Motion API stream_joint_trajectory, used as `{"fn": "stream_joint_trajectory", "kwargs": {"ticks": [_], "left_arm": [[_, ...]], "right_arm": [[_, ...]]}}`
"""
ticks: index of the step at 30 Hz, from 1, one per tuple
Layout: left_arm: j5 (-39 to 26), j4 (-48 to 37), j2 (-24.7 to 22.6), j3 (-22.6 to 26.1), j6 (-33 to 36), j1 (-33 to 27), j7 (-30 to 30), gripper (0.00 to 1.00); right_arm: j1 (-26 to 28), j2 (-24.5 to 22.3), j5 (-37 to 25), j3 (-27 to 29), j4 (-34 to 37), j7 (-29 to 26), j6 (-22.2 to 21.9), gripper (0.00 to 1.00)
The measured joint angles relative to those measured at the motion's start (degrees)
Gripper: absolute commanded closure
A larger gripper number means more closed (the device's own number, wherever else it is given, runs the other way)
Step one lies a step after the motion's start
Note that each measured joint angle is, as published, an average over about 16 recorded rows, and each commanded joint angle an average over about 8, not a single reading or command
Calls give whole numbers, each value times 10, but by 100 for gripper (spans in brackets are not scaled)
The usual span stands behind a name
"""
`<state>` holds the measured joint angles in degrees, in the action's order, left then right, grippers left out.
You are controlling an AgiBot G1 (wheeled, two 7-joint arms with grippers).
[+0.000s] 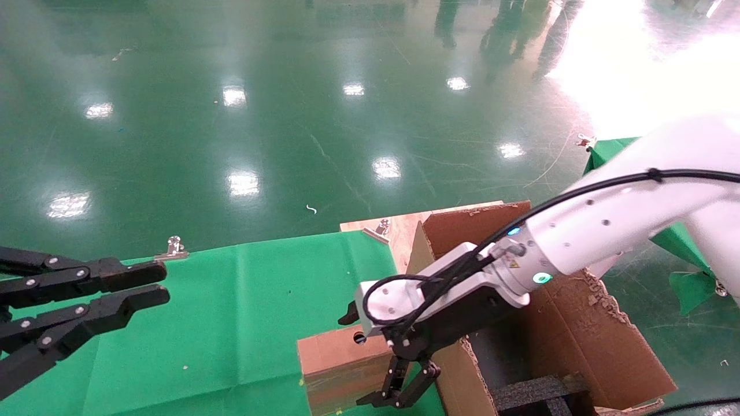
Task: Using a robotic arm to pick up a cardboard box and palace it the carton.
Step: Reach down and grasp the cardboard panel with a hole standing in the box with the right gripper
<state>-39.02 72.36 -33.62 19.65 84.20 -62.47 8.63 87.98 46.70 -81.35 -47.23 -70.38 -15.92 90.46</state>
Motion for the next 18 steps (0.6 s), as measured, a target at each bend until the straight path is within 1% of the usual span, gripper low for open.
{"fn": "stream_joint_trajectory", "kwargs": {"ticks": [8, 15, 16, 18], "left_arm": [[0, 0, 0, 0, 0, 0, 0, 100], [0, 0, 0, 0, 0, 0, 0, 100], [0, 0, 0, 0, 0, 0, 0, 95], [0, 0, 0, 0, 0, 0, 0, 70]], "right_arm": [[45, 39, -53, -67, 12, 4, -4, 0], [69, 66, -83, -105, 23, 9, -7, 0], [71, 69, -86, -109, 25, 10, -7, 0], [75, 74, -90, -117, 29, 13, -7, 0]]}}
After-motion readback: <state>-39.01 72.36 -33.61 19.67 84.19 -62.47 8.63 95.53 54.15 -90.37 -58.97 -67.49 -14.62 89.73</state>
